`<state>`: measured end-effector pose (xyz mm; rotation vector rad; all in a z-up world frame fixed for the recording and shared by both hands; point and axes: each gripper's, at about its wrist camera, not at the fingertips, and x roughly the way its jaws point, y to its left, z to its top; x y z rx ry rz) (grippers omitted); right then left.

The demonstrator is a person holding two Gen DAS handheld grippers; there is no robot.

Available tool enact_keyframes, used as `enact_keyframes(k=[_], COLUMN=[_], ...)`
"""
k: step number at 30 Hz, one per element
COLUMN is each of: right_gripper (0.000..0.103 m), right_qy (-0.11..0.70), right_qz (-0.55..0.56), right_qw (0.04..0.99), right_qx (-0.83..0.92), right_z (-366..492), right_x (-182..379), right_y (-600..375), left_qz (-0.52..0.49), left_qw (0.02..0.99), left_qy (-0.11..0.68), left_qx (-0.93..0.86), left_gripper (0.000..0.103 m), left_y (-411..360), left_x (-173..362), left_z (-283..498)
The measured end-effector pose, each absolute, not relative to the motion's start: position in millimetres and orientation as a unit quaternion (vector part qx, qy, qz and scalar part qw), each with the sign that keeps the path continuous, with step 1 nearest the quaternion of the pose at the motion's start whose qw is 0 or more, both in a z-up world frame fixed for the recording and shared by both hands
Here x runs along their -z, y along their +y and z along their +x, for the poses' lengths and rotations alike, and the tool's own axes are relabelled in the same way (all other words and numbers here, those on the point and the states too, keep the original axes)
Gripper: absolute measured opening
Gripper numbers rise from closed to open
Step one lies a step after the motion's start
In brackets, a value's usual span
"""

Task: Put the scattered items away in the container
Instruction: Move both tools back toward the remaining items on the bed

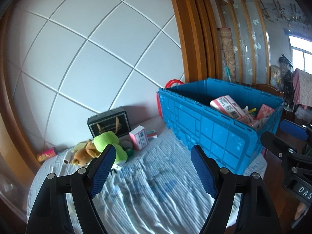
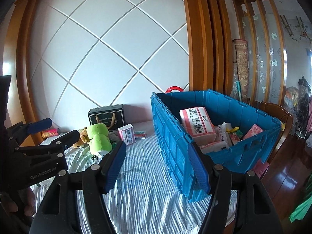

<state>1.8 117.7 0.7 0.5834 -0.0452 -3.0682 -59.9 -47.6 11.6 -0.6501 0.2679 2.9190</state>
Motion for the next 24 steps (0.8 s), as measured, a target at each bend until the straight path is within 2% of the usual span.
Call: enact_keyframes(k=[24], right_gripper=[0.065], right_qy=[0.011], right_qz=[0.199], right_qw=[0.060], right_qx=[0.978], right_z=[10.2], right_x=[12.5], right_y=[151.7], left_qz=[-0.225], left_qw=[0.037], left_qy=[0.078], left_qx=[-0.971], left_gripper=[0.080], left_y=[-10.6], left_x=[5.2], left_z=[-47.7])
